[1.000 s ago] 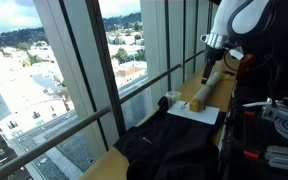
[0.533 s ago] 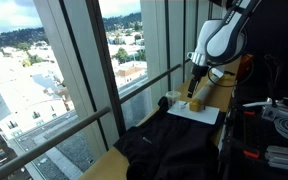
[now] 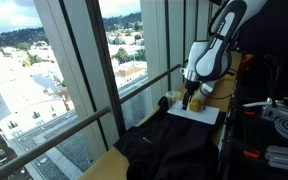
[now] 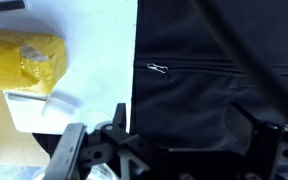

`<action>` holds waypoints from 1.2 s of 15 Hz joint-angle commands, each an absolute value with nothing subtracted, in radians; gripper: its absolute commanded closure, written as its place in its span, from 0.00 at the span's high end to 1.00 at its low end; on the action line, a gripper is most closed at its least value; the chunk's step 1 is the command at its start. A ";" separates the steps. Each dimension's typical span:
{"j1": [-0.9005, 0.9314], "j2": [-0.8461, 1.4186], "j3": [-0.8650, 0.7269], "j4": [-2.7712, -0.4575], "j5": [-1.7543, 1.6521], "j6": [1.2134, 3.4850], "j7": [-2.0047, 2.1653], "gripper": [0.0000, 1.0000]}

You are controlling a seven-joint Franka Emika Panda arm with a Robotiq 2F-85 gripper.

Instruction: Close the zip of the jersey

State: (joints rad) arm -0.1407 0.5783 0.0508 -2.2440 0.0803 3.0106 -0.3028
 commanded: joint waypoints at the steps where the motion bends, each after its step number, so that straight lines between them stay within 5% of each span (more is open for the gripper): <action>1: -0.133 0.708 0.045 -2.140 0.026 3.033 -0.247 1.00; 18: -0.046 0.945 -0.004 -1.899 -0.014 3.005 -0.137 1.00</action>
